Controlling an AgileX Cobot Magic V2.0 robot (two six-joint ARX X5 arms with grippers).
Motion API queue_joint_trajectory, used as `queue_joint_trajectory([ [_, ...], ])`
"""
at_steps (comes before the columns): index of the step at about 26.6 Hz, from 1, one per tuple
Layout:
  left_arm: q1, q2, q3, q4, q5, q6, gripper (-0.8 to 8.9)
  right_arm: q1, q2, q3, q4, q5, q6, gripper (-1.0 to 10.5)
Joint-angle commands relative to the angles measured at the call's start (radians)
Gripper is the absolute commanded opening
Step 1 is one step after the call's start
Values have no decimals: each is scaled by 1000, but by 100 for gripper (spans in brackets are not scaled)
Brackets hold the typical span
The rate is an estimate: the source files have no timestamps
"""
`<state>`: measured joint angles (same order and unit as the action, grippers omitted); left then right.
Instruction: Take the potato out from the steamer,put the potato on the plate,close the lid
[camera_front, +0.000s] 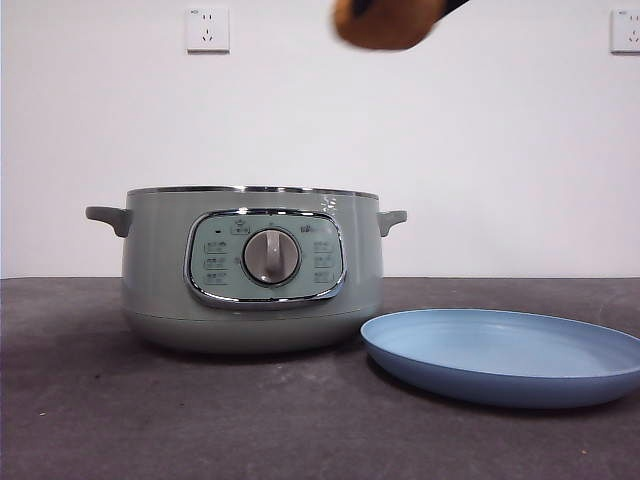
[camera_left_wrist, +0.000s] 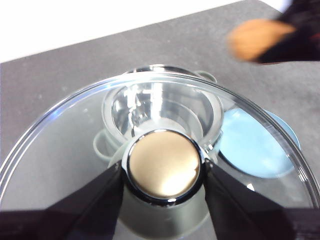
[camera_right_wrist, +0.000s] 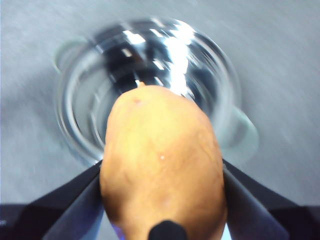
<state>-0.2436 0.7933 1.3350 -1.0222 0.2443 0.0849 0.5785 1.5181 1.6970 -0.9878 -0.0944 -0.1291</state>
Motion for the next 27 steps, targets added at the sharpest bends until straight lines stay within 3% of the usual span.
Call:
queue_joint_trajectory([
  [1,3,2,9,66,55,-2,-8,-26,-59,-46,-51,0,20,-14],
  [13,2,81,9,139,129,-2,-8,-110,-337,-632,235,-5,114,-13],
  [20,-5,127,9,151,128,-2,-8,-114,-332,-912,510,-9,166,-13],
  [27,-28,180,9,231,130,21,-8,-121,-268,-1066,714,-7,184,-13],
])
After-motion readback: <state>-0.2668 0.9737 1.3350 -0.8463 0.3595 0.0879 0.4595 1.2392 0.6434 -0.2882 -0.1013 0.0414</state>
